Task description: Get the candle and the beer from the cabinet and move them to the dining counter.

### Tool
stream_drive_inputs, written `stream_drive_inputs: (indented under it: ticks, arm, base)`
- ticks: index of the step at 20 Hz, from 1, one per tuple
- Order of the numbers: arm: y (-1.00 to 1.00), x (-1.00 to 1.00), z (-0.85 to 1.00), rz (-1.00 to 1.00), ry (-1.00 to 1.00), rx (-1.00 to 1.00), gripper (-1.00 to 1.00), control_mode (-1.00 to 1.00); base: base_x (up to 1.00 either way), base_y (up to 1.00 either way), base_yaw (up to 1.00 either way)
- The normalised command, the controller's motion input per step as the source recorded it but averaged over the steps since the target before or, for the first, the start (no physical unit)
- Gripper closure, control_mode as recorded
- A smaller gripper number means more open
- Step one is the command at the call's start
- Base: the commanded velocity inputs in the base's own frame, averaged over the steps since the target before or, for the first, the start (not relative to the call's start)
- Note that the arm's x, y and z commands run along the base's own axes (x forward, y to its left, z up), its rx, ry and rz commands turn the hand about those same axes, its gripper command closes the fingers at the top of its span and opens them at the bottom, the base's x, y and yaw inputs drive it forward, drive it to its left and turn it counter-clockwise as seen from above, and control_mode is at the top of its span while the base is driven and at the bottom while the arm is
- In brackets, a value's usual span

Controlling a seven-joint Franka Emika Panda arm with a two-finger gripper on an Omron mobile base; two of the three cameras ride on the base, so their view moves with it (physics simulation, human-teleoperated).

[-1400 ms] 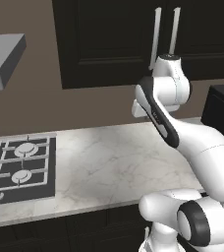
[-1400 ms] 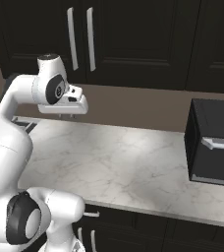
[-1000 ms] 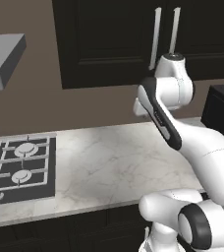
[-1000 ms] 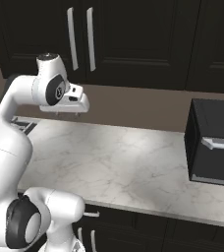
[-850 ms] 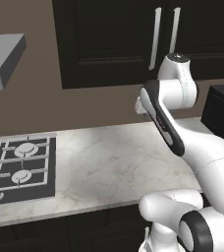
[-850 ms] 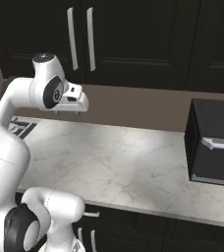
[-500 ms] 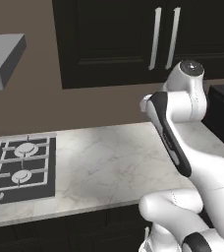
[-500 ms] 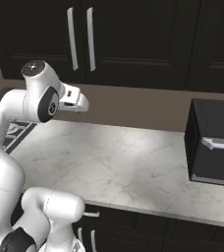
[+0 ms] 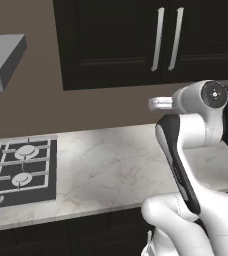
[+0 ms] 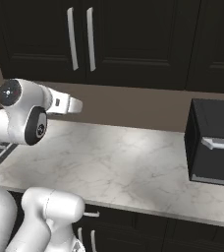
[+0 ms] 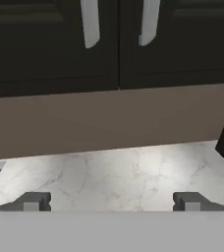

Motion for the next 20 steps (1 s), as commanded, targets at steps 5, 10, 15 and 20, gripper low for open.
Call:
stream_drive_inputs:
  ticks: [5,10,15,20]
  arm:
    - [0.0,-0.37,0.43,-0.04,-0.33,0.01,-1.0,-1.0]
    - [0.0,-0.27,0.44,0.0,-0.29,0.01,-1.0,-1.0]
    - [0.0,-0.17,0.4,0.0,-0.27,0.0,-1.0,-1.0]
    - [0.0,-0.13,0.37,0.0,-0.22,0.0,-1.0,-1.0]
  base:
    - [0.0,0.0,0.0]
    - [0.0,0.0,0.0]
    - [0.0,0.0,0.0]
    - [0.0,0.0,0.0]
